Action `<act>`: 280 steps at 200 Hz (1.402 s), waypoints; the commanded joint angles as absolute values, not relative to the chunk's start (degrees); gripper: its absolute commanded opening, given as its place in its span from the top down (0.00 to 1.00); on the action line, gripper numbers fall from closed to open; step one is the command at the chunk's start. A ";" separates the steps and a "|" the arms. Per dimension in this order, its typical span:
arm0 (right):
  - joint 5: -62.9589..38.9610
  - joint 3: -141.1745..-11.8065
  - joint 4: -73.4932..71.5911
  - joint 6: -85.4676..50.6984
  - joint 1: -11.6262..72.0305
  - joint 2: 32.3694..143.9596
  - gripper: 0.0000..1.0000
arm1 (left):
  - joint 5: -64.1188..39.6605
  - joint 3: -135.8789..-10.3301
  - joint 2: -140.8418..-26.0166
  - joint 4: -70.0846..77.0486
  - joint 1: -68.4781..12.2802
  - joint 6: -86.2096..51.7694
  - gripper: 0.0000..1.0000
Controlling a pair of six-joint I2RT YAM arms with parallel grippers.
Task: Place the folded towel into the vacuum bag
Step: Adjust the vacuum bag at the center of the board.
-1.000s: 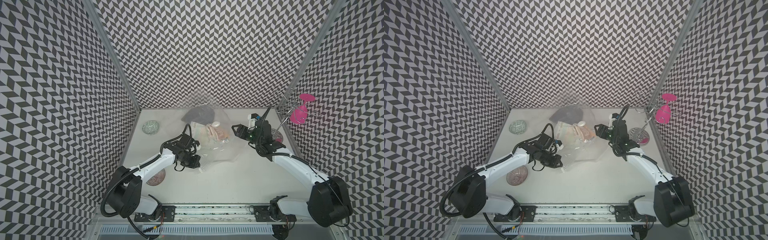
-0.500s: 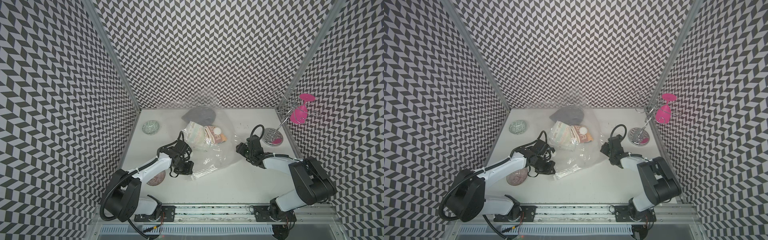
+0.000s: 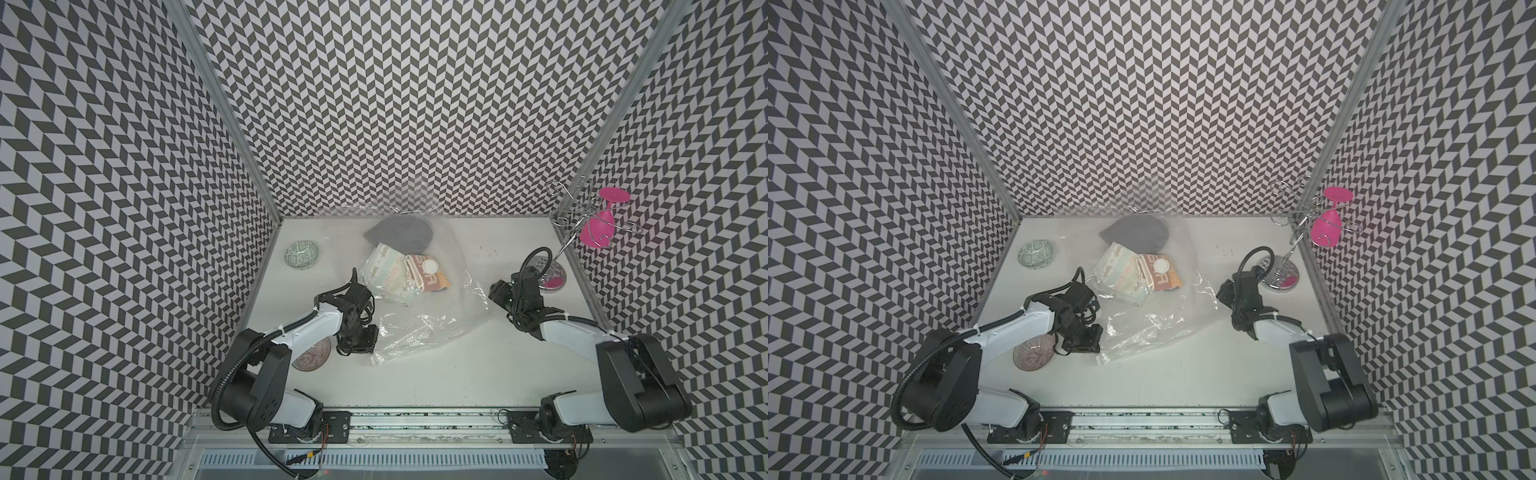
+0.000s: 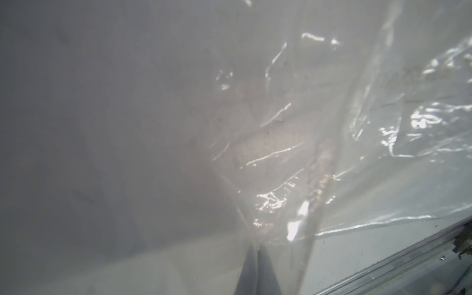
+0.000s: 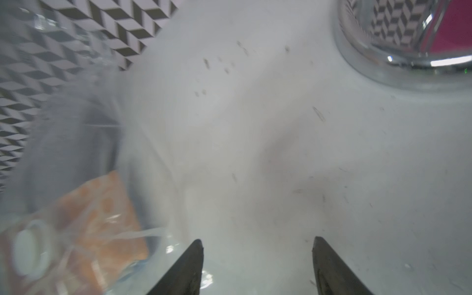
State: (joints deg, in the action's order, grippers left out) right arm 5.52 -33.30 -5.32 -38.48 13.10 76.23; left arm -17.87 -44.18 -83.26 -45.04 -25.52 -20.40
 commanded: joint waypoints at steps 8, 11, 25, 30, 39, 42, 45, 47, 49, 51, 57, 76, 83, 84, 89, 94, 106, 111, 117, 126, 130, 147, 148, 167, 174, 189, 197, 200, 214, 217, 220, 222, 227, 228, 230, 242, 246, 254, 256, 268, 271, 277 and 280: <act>3.17 -36.52 -4.36 -30.82 18.12 66.03 0.35 | -15.10 -46.48 -85.02 -43.66 -25.76 -19.78 1.00; 2.80 -36.55 -4.39 -30.70 18.85 65.62 0.35 | -15.06 -46.57 -85.14 -43.65 -25.83 -19.71 1.00; -3.13 -36.13 -5.91 -29.42 22.12 66.02 0.36 | -14.74 -47.14 -85.72 -43.66 -25.84 -19.66 1.00; -6.28 -36.27 -6.35 -29.06 23.39 67.03 0.36 | -14.53 -47.48 -85.78 -43.77 -25.91 -19.55 1.00; -11.62 -36.41 -7.51 -28.26 25.93 69.44 0.37 | -13.95 -47.68 -85.77 -44.01 -25.95 -19.66 1.00; -13.30 -36.47 -8.11 -27.61 26.93 70.59 0.38 | -13.83 -47.65 -85.67 -43.95 -25.99 -19.76 1.00; -15.11 -36.59 -8.61 -27.14 27.92 71.71 0.38 | -13.67 -47.76 -85.61 -43.98 -25.99 -19.70 1.00; -16.19 -36.64 -9.10 -26.87 28.29 72.38 0.38 | -13.70 -47.73 -85.54 -43.95 -25.94 -19.73 1.00; -16.84 -36.65 -9.42 -26.60 28.93 73.09 0.39 | -13.64 -47.73 -85.41 -44.01 -25.93 -19.76 1.00; -17.96 -36.76 -9.65 -26.43 29.56 73.82 0.39 | -13.56 -47.79 -85.34 -44.03 -25.97 -19.77 1.00; -20.39 -36.78 -10.71 -26.35 31.22 75.89 0.39 | -13.54 -47.81 -85.13 -44.02 -25.96 -19.84 1.00; -27.94 -34.61 -17.13 -29.47 34.30 81.53 0.39 | -13.47 -47.94 -84.42 -44.18 -25.93 -20.09 1.00; -28.75 -33.49 -19.06 -31.51 34.59 83.52 0.39 | -13.48 -47.97 -84.11 -44.24 -25.95 -20.17 1.00; -28.79 -33.49 -19.20 -31.75 34.55 83.77 0.39 | -13.38 -47.98 -84.07 -44.27 -25.94 -20.19 1.00; -28.21 -32.95 -19.14 -32.73 34.55 84.97 0.39 | -13.16 -48.07 -83.80 -44.44 -25.88 -20.44 1.00; -26.93 -32.90 -17.95 -33.24 34.44 86.10 0.39 | -13.02 -48.08 -83.60 -44.60 -25.81 -20.48 1.00; -20.88 -34.26 -11.79 -33.63 33.51 88.60 0.39 | -12.33 -48.24 -82.74 -45.16 -25.54 -20.90 1.00; -19.56 -34.44 -10.09 -34.05 32.73 89.39 0.39 | -12.14 -48.14 -82.40 -45.60 -25.47 -21.15 1.00; -17.92 -34.35 -8.51 -34.93 31.36 90.02 0.39 | -12.12 -48.08 -82.00 -46.02 -25.30 -21.20 1.00; -16.09 -33.60 -6.18 -36.49 29.03 90.50 0.39 | -12.28 -47.84 -81.57 -46.94 -25.06 -21.52 1.00; -15.15 -33.04 -5.28 -37.15 27.80 90.59 0.39 | -12.42 -47.74 -81.37 -47.29 -25.05 -21.53 1.00; -9.85 -31.42 -0.09 -39.90 22.63 90.88 0.39 | -12.92 -46.50 -80.88 -48.77 -24.98 -22.05 1.00; -9.67 -31.31 0.04 -39.99 22.30 90.88 0.39 | -12.97 -46.45 -80.83 -48.77 -24.97 -22.06 1.00; -8.51 -28.84 -0.24 -42.23 17.76 90.63 0.38 | -13.20 -44.61 -80.74 -48.63 -24.69 -22.24 1.00; -9.00 -28.81 -0.33 -43.15 17.09 90.82 0.38 | -13.13 -44.35 -80.92 -48.45 -24.52 -22.26 1.00; -7.76 -30.68 1.26 -44.03 17.05 91.79 0.38 | -12.84 -44.67 -82.00 -48.27 -24.33 -22.24 1.00; -6.88 -31.80 2.42 -44.76 16.99 92.02 0.38 | -12.87 -45.02 -82.49 -47.73 -24.29 -22.10 1.00; -6.45 -32.13 3.02 -45.29 16.98 92.02 0.38 | -12.99 -45.10 -82.69 -47.54 -24.31 -22.04 1.00; -4.23 -33.77 5.53 -48.28 16.29 91.87 0.38 | -14.59 -45.59 -84.29 -46.48 -24.39 -21.21 1.00; -3.66 -34.14 6.18 -49.20 16.01 91.74 0.38 | -14.78 -45.72 -84.82 -46.26 -24.47 -21.12 1.00; -3.11 -34.36 6.64 -50.02 15.73 91.54 0.38 | -14.84 -45.98 -85.24 -46.05 -24.58 -21.03 1.00; -2.67 -34.52 6.91 -50.61 15.58 91.33 0.38 | -14.90 -46.17 -85.60 -45.99 -24.73 -20.90 1.00; -1.68 -34.74 7.20 -51.86 15.06 90.89 0.38 | -14.98 -46.47 -86.37 -45.51 -25.08 -20.65 1.00; -1.45 -34.77 7.25 -52.12 14.91 90.84 0.38 | -15.09 -46.57 -86.47 -45.43 -25.24 -20.56 1.00; -1.11 -34.80 7.30 -52.52 14.80 90.65 0.38 | -15.35 -46.75 -86.81 -45.22 -25.45 -20.37 1.00; -1.01 -35.67 7.31 -53.83 12.93 90.01 0.38 | -17.30 -48.33 -88.78 -43.89 -27.25 -18.84 1.00; -1.67 -36.06 6.88 -53.59 12.53 89.85 0.38 | -17.70 -49.06 -89.50 -43.65 -28.14 -18.57 1.00; -2.75 -36.94 5.76 -52.72 12.39 89.45 0.38 | -18.01 -50.45 -90.79 -43.05 -29.79 -18.13 1.00; -2.84 -37.16 5.66 -52.40 12.39 89.25 0.38 | -18.01 -50.80 -91.10 -42.89 -30.21 -18.04 1.00; -4.86 -38.27 3.60 -50.07 12.85 87.89 0.37 | -18.37 -53.40 -92.84 -42.59 -32.02 -17.25 1.00; -5.31 -38.50 3.11 -49.28 12.99 87.52 0.37 | -18.75 -53.98 -93.11 -42.46 -32.27 -17.09 1.00; -5.64 -38.94 3.15 -47.99 13.31 86.40 0.37 | -19.37 -55.02 -93.61 -42.01 -32.61 -16.82 1.00; -5.22 -39.20 3.28 -47.54 13.43 85.75 0.37 | -19.92 -55.50 -93.80 -41.76 -32.68 -16.68 1.00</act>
State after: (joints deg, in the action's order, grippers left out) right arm -7.64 -38.11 -0.36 -50.02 13.19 88.73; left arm -17.72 -50.85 -92.09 -44.86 -30.59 -18.98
